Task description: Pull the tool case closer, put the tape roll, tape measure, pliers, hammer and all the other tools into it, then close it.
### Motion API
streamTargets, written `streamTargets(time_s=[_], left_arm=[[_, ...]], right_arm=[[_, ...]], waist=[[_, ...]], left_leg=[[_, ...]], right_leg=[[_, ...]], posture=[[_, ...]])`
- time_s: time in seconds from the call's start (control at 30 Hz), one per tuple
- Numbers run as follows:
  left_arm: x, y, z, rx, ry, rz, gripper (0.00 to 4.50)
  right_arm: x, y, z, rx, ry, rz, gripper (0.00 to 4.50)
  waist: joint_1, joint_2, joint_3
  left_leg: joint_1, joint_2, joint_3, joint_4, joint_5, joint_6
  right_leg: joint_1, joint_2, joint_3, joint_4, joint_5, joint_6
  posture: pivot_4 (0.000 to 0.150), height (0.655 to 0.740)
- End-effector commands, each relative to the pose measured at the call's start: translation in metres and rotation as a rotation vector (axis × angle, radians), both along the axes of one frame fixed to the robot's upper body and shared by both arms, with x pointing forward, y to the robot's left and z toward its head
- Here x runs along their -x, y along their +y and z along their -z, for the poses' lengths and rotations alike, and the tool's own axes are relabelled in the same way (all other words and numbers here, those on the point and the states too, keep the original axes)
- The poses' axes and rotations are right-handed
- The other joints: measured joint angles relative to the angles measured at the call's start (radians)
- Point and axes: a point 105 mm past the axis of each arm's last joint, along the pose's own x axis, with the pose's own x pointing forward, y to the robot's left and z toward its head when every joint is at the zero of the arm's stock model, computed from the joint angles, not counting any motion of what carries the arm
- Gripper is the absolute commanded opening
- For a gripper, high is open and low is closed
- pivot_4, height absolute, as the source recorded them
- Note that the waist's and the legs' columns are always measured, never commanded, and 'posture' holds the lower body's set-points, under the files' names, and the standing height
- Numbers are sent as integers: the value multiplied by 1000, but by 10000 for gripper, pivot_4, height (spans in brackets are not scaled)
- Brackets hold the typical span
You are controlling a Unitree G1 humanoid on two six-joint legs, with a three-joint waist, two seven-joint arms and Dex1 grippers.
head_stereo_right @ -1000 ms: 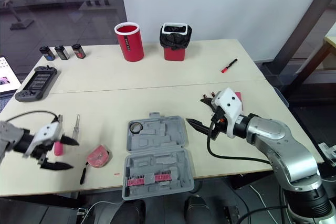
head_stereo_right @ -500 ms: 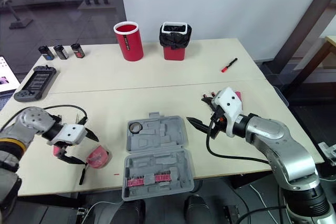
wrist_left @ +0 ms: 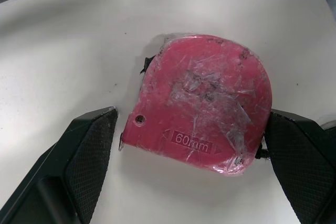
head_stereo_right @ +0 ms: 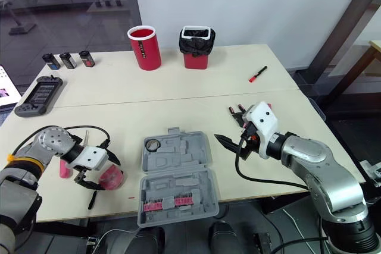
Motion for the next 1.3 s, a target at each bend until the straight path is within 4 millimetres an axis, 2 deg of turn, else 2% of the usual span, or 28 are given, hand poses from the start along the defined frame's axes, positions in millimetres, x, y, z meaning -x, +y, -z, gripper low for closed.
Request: streamTargets(time_s=[0.03, 0.2, 0.4, 0.53, 0.6, 0.63, 0.73, 0.83, 0.93, 1.0, 1.3], left_arm=[[9, 10, 8, -37, 74, -38, 32349], [6, 9, 0, 8, 58, -58, 31520], [0, 2, -26, 106, -23, -71, 31515], [1, -32, -77, 293, -113, -74, 31515], [9, -45, -85, 336, -118, -86, 31515], [12, -58, -89, 383, -142, -101, 31515], [22, -94, -99, 510, -180, -159, 31515], [26, -123, -100, 587, -223, -206, 31515], [24, -136, -95, 599, -256, -255, 31515], [25, -143, -92, 614, -257, -279, 31515], [31, -164, -84, 640, -232, -288, 31515]], right_arm=[[3, -1, -13, 3, -53, -2, 45000], [1, 0, -14, 2, -55, -14, 45000], [2, 3, -19, -18, -30, -47, 45000], [10, 18, -15, -61, 204, -86, 45000], [8, 20, -11, -53, 280, -56, 45000], [9, 22, -1, -31, 399, -33, 45000], [21, 41, 15, -39, 660, -131, 45000], [20, 54, 25, -152, 863, -198, 45000], [31, 63, 25, -197, 1010, -260, 45000], [32, 68, 24, -260, 1086, -249, 45000], [15, 80, 17, -301, 1099, -230, 45000]], waist=[[-3, 0, 0], [-3, 0, 0], [-3, -1, 1], [-1, 0, 4], [2, 1, 5], [2, 1, 5], [-3, 3, 5], [-3, 2, 6], [-3, 2, 6], [-4, 2, 8], [-5, 2, 9]], left_leg=[[0, 0, 0, 0, 0, 0], [0, 0, 0, -1, 0, 0], [-1, 2, 0, -1, 0, 0], [-2, 5, 0, -1, 0, 0], [-3, 6, 0, -1, 0, 0], [-2, 6, 0, -1, 0, 0], [-2, 6, 1, -1, 0, 0], [-2, 7, 1, -1, 0, 0], [-2, 6, 0, 0, 0, 0], [-2, 6, 1, 0, 0, 0], [-2, 6, 0, 0, 0, 1]], right_leg=[[0, 0, 0, 0, 0, 0], [0, 1, 0, 0, 0, 0], [-1, 1, 0, -1, 0, 0], [-1, 4, 0, -1, 0, -1], [-2, 4, 0, -1, 0, -1], [-1, 4, 0, -1, 0, -1], [-2, 5, 1, -1, 0, -2], [-2, 6, 1, -1, 0, -2], [-2, 7, 1, -1, 1, -2], [-1, 7, 2, -1, 1, -2], [-2, 8, 2, -2, 1, -2]], posture=[[1500, 7387], [1500, 7387], [1500, 7387], [1500, 7387], [1500, 7387], [1500, 7387], [1500, 7387], [1500, 7387], [1500, 7387], [1500, 7387], [1500, 7387]])
